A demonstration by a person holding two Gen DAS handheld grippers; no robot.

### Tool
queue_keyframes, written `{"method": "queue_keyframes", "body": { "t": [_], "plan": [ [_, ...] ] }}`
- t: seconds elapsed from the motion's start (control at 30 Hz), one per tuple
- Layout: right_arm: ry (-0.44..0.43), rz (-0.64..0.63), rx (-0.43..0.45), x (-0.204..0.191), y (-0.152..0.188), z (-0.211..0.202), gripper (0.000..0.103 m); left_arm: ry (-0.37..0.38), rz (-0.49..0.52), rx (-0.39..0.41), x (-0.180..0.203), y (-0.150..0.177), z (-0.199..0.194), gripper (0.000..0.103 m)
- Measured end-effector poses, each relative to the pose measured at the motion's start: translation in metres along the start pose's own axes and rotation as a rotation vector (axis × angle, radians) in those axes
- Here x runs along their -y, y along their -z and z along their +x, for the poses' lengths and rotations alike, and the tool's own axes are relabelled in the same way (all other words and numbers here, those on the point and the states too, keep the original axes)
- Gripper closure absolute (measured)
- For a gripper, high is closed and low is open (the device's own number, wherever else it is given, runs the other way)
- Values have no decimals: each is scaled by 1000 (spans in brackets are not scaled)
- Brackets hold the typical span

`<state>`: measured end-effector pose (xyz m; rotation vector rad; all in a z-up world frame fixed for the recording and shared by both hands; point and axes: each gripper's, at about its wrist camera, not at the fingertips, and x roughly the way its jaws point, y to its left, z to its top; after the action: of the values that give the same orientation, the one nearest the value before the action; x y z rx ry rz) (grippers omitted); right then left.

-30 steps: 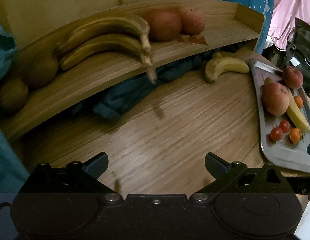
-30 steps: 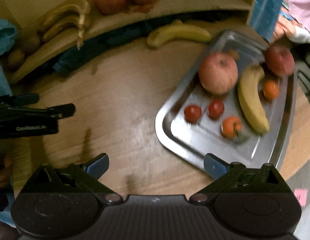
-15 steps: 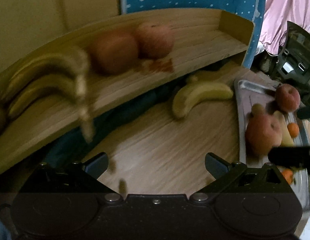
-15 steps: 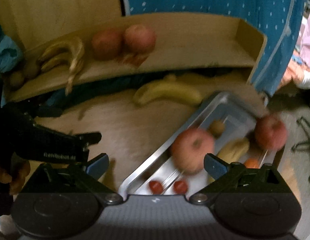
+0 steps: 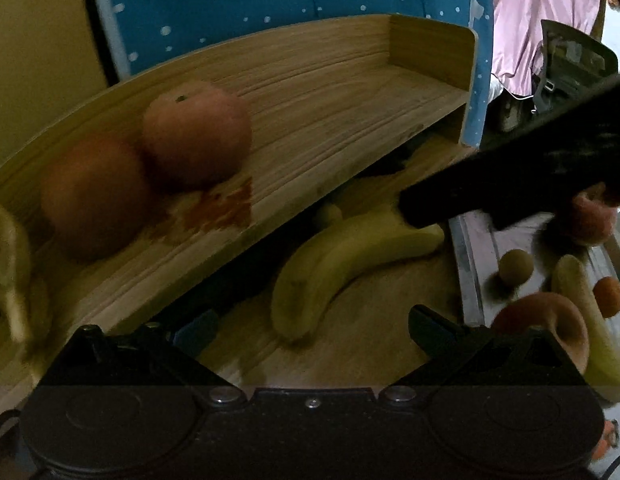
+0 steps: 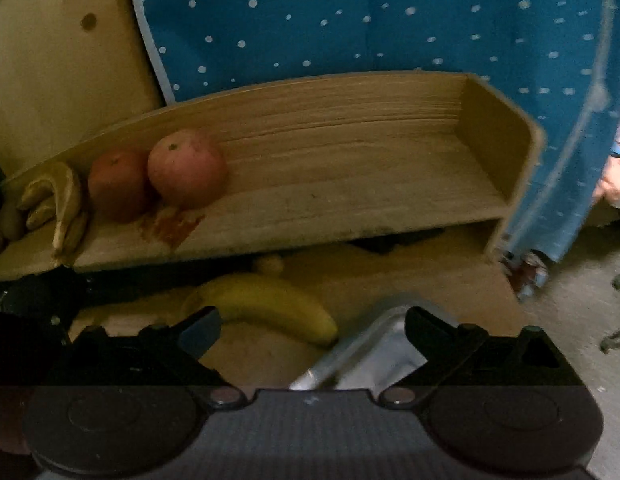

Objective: Organize fruits
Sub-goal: 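Move the left tool to the yellow banana while the right tool reaches under the shelf, then grasp the yellow banana with the left tool while the right tool grasps a brown kiwi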

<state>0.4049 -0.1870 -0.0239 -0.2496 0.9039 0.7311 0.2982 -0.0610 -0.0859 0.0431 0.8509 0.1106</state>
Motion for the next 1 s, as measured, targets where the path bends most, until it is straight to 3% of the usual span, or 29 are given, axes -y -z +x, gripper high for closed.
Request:
{"method": "queue_keyframes", "body": {
  "t": [0.3,0.57,0.67,0.77,0.87,1.0],
  "plan": [
    [-89,-75,-31,-8,-16,51,26,5,5,-4,2,-10,24,25],
    [-127,-43,-47,-13,-27,77,41,5,1,-2,4,-12,30,38],
    [-134,-44,-47,-14,-26,79,41,3,2,8,7,-9,29,39],
    [-147,-28,-45,-11,-25,80,43,-19,-3,12,5,-9,28,52],
    [-161,-21,-44,-8,-24,80,49,-14,-9,7,0,-7,27,56],
    [-160,-12,-45,-2,-22,77,50,-6,-21,1,0,-2,21,63]
  ]
}}
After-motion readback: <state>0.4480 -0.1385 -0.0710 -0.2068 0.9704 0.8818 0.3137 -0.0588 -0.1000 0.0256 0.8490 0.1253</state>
